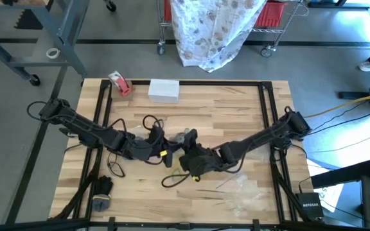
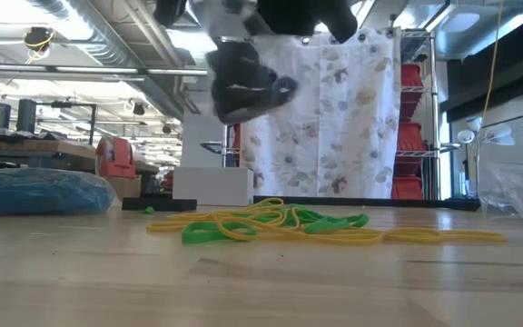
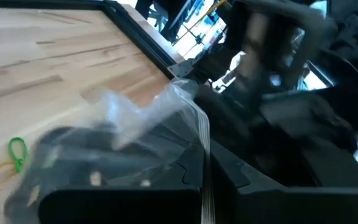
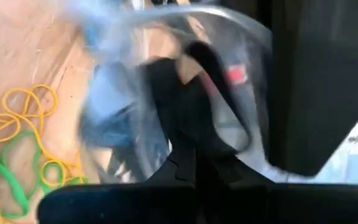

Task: Sort rubber bands
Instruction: Put the black rubber band into the transparent zip bag

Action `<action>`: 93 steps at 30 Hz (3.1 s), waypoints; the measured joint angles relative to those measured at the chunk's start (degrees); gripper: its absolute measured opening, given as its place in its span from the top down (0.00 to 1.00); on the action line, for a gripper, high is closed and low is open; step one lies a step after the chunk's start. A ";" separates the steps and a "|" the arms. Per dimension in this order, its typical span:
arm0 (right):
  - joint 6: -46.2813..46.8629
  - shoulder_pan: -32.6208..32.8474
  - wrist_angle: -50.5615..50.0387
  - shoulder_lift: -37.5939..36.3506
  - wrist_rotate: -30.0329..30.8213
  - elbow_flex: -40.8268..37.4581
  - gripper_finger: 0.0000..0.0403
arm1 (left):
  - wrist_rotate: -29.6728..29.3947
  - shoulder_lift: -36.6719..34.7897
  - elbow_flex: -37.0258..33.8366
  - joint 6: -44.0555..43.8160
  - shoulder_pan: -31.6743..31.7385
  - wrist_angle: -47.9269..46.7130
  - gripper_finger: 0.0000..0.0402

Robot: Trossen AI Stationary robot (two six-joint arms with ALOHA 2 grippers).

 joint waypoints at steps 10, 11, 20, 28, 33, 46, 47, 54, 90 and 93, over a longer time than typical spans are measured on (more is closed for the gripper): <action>31.15 -2.60 -9.10 0.00 -14.67 0.00 0.99 | 0.13 0.02 -0.01 1.74 0.03 -1.32 1.00; 32.86 -2.59 -9.05 0.00 -16.04 0.00 0.99 | 0.15 0.02 -0.02 1.83 0.18 -1.64 1.00; 47.10 -3.54 -7.68 0.00 -25.19 -0.11 0.89 | 0.03 0.02 0.02 1.20 1.11 -9.27 1.00; 40.64 -3.71 -14.08 -0.87 -30.37 5.86 0.51 | -0.06 0.04 0.00 0.36 1.33 -14.47 1.00; 35.66 -3.56 -25.20 -0.90 -31.00 11.81 0.41 | -0.08 0.04 0.00 -0.93 1.38 -16.12 1.00; 38.32 -0.48 -32.35 -0.92 -33.20 11.61 0.44 | -0.07 0.04 0.00 -1.10 1.38 -15.87 1.00; 38.35 0.40 -31.71 -0.92 -31.74 10.46 0.45 | -0.07 0.04 0.00 -1.10 1.36 -15.81 1.00; 38.49 5.45 -16.73 -0.79 -12.81 -0.39 0.49 | -0.07 0.04 0.00 -1.08 1.38 -15.70 1.00; 11.82 5.22 -3.36 0.91 -9.52 -0.28 0.76 | 0.15 0.02 -0.04 -0.46 1.12 -14.34 1.00; 10.34 4.63 -3.38 0.92 -8.34 -0.26 0.76 | 0.18 0.02 -0.04 -0.51 1.05 -14.10 1.00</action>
